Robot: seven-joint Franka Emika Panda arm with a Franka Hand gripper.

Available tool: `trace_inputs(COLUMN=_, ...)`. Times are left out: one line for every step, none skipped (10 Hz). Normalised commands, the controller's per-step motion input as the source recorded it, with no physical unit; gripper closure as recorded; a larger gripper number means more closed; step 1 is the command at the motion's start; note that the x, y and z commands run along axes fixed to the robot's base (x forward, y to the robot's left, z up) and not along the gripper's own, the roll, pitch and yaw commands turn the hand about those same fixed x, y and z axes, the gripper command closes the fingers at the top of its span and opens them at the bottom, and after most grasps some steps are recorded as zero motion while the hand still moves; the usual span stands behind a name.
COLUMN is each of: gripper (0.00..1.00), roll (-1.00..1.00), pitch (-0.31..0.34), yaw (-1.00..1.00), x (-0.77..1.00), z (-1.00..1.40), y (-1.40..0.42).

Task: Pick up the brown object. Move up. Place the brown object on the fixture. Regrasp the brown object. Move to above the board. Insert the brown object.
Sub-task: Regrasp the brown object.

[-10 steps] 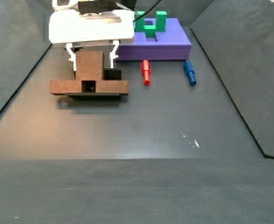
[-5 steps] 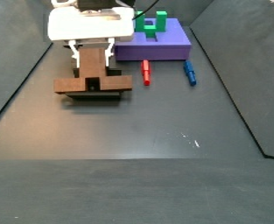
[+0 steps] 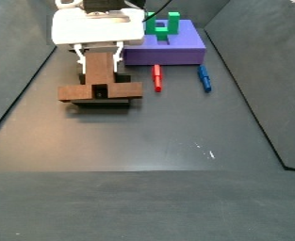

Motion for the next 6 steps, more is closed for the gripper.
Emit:
trace_inputs(gripper=1.0, roll=0.0, pitch=0.0, yaw=0.0, x=0.0, z=0.0, y=0.0)
trace_inputs(gripper=1.0, roll=0.0, pitch=0.0, yaw=0.0, x=0.0, z=0.0, y=0.0)
trace_inputs(gripper=1.0, roll=0.0, pitch=0.0, yaw=0.0, x=0.0, z=0.0, y=0.0)
trace_inputs(gripper=1.0, roll=0.0, pitch=0.0, yaw=0.0, x=0.0, z=0.0, y=0.0)
trace_inputs(gripper=1.0, roll=0.0, pitch=0.0, yaw=0.0, x=0.0, z=0.0, y=0.0)
trace_inputs(gripper=1.0, roll=0.0, pitch=0.0, yaw=0.0, x=0.0, z=0.0, y=0.0)
